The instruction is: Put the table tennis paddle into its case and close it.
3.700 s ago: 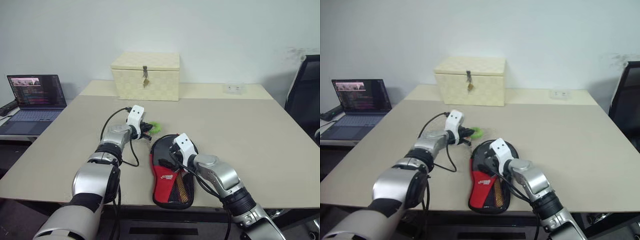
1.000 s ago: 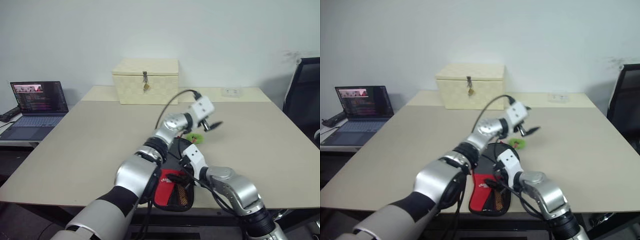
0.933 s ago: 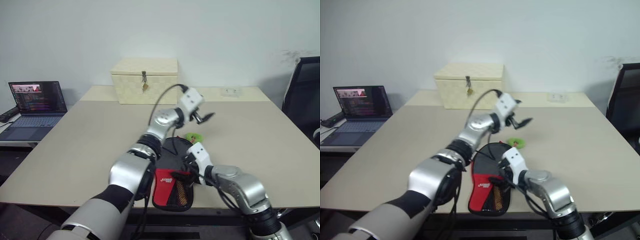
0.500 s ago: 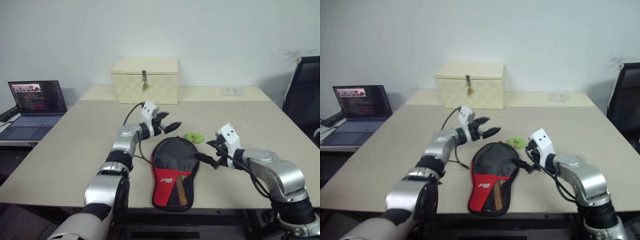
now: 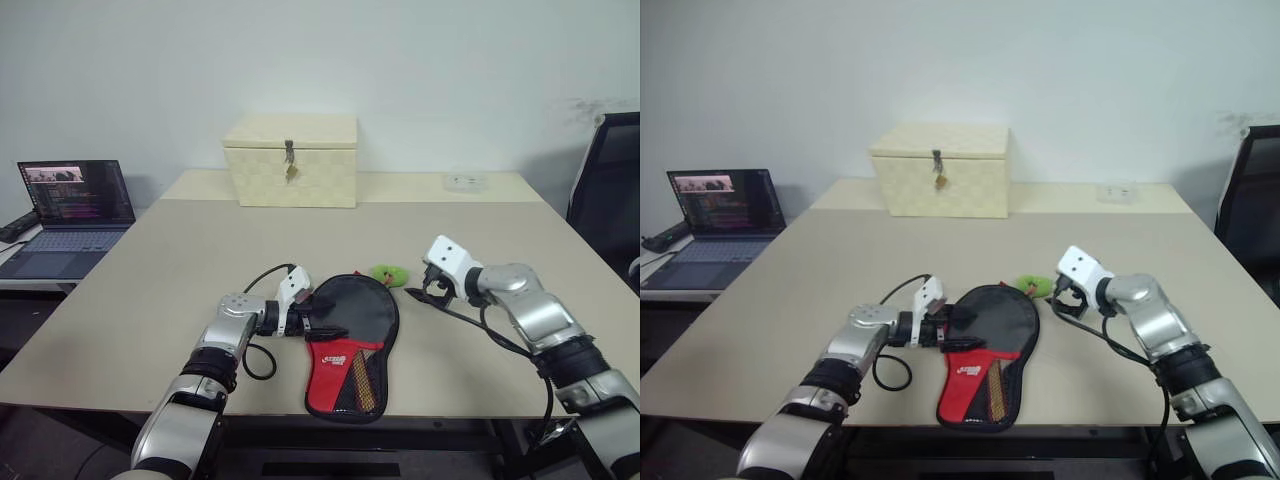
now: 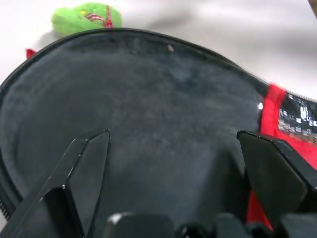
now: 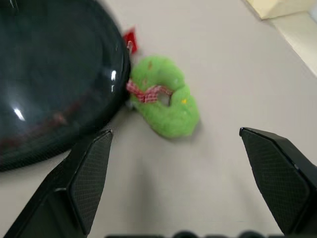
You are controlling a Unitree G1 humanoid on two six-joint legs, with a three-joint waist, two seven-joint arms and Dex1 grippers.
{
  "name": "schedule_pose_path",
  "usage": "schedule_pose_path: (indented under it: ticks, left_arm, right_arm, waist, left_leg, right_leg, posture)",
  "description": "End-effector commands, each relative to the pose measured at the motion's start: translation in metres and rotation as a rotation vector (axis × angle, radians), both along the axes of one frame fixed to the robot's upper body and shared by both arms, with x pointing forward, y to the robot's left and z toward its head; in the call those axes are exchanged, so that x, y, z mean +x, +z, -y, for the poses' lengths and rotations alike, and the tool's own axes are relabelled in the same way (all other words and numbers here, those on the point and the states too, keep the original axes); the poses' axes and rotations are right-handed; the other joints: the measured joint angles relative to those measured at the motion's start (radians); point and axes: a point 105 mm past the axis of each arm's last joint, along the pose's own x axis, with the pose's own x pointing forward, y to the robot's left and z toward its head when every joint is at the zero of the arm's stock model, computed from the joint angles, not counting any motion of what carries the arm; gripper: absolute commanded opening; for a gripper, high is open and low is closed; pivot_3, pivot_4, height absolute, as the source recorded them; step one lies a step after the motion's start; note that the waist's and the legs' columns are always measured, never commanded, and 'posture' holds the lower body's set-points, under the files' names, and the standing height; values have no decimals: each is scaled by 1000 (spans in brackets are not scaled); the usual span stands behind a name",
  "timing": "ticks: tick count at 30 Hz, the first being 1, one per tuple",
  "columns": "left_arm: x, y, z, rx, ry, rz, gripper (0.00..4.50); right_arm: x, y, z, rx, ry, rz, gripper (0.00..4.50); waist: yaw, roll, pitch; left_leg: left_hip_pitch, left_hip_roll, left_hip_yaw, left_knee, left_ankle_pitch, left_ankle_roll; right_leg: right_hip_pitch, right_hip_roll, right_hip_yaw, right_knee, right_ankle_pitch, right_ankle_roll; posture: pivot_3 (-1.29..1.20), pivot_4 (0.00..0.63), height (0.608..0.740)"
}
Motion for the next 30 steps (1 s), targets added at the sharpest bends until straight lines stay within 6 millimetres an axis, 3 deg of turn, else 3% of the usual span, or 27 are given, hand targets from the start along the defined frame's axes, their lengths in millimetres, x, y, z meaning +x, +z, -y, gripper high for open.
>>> schedule_pose_path:
  ticks: [1, 7, 15, 18, 24, 29, 30]
  left_arm:
    - [-1, 0, 2, 25, -31, 9, 4468]
    - [0, 2, 10, 24, -46, 19, 4468]
    - [-4, 1, 14, 31, -71, 23, 4468]
    - [-4, 1, 15, 35, -76, 22, 4500]
    - [-6, -3, 14, 56, -86, 18, 4500]
    - [-8, -6, 14, 68, -97, 14, 4500]
    - [-9, -7, 14, 70, -98, 13, 4500]
  right_arm:
    - [17, 11, -4, -52, 16, 84, 4500]
    - [34, 4, -15, -69, 16, 78, 4500]
    - [39, -10, -37, -100, 49, 44, 4500]
    - [41, -11, -42, -86, 32, 30, 3875]
    - [42, -13, -54, -48, 24, -21, 1917]
    - [42, -18, -52, -52, -8, -53, 176]
    - [42, -18, -51, -53, -13, -53, 37]
  waist:
    - [0, 0, 0]
    - [-2, 0, 0]
    - [-6, 0, 0]
    - [-9, 0, 0]
    - [-11, 1, 0]
    - [-9, 1, 0]
    - [-8, 1, 0]
  left_leg:
    - [0, 0, 0, 0, 0, 0]
    - [1, 0, 0, 0, 0, 0]
    - [2, 1, 0, 0, 0, 0]
    - [3, 1, 0, 0, 0, 0]
    - [3, 2, 0, 0, 0, 0]
    - [2, 2, 0, 0, 0, 0]
    - [2, 2, 0, 0, 0, 0]
  right_leg:
    - [0, 0, 0, 0, 0, 0]
    - [0, 0, 0, 0, 1, -2]
    - [1, 0, 1, 1, 1, -2]
    - [1, 0, 1, 2, 1, -2]
    - [1, 0, 1, 2, 1, -2]
    - [1, 0, 1, 2, 1, -2]
    - [1, 0, 1, 2, 1, -2]
  posture:
    - [0, 150, 740]
    - [0, 150, 740]
    - [0, 150, 740]
    - [0, 150, 740]
    - [0, 150, 740]
    - [0, 150, 740]
    - [0, 150, 740]
